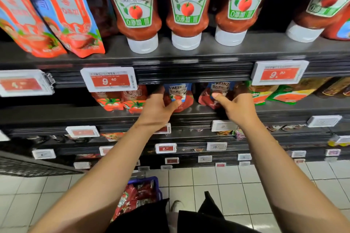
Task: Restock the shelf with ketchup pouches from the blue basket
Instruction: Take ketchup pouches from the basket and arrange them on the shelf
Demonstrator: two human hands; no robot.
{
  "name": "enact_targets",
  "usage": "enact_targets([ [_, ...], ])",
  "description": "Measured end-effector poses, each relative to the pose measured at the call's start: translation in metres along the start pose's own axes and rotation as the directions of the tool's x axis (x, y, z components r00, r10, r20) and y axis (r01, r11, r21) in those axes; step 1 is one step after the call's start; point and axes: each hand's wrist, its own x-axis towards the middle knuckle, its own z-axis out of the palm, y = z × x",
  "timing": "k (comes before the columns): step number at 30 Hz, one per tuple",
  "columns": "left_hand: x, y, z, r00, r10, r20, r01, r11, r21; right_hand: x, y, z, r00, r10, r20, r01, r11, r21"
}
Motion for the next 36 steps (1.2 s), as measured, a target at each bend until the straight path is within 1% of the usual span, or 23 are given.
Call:
enact_targets([
  [3,-0.005,-0.002,0.013,0.996,-0.071,-0.055,0.074,0.996,0.056,-0.001,0.001,0.005,0.998,-0.060,0.009,0.061,0.995,-0.083],
  [5,-0.008,-0.004,0.019,0.988,-0.125,-0.086,0.127,0.992,0.020,-0.002,0.003,0.008,0.996,-0.090,0.023,0.092,0.993,-0.073],
  [7,-0.008,-0.005,0.022,0.986,-0.149,-0.072,0.147,0.989,-0.020,-0.004,0.004,0.009,0.995,-0.092,0.043,0.095,0.994,-0.052],
  [10,-0.005,-0.008,0.022,0.987,-0.153,-0.042,0.154,0.988,0.010,-0.007,0.008,0.011,0.992,-0.105,0.066,0.105,0.994,-0.004],
  [14,-0.004,-0.009,0.021,0.991,-0.129,-0.039,0.130,0.990,0.048,-0.009,0.009,0.009,0.993,-0.088,0.082,0.084,0.995,0.049],
  [17,-0.012,-0.011,0.025,0.989,-0.088,-0.117,0.099,0.991,0.094,-0.015,0.015,0.010,0.998,-0.031,0.052,0.029,0.999,0.039],
  [20,-0.023,-0.013,0.036,0.983,-0.004,-0.184,0.025,0.993,0.112,-0.022,0.023,0.015,1.000,0.020,0.012,-0.019,1.000,-0.016],
  [22,-0.023,-0.013,0.041,0.982,0.024,-0.185,0.002,0.991,0.137,-0.021,0.025,0.017,1.000,0.021,-0.006,-0.022,0.997,-0.080],
  [25,-0.017,-0.013,0.041,0.984,0.029,-0.177,0.002,0.985,0.174,-0.013,0.019,0.015,0.999,0.036,0.033,-0.031,0.990,-0.136],
  [28,-0.016,-0.011,0.040,0.973,0.005,-0.230,0.029,0.989,0.142,-0.009,0.012,0.012,0.996,0.031,0.089,-0.018,0.990,-0.137],
  [33,-0.019,-0.009,0.044,0.961,0.013,-0.278,0.023,0.991,0.129,-0.018,0.013,0.016,0.999,0.033,-0.015,-0.035,0.986,-0.163],
  [36,-0.020,-0.008,0.045,0.957,0.016,-0.289,0.024,0.991,0.132,-0.021,0.014,0.018,0.999,0.043,-0.021,-0.046,0.985,-0.169],
])
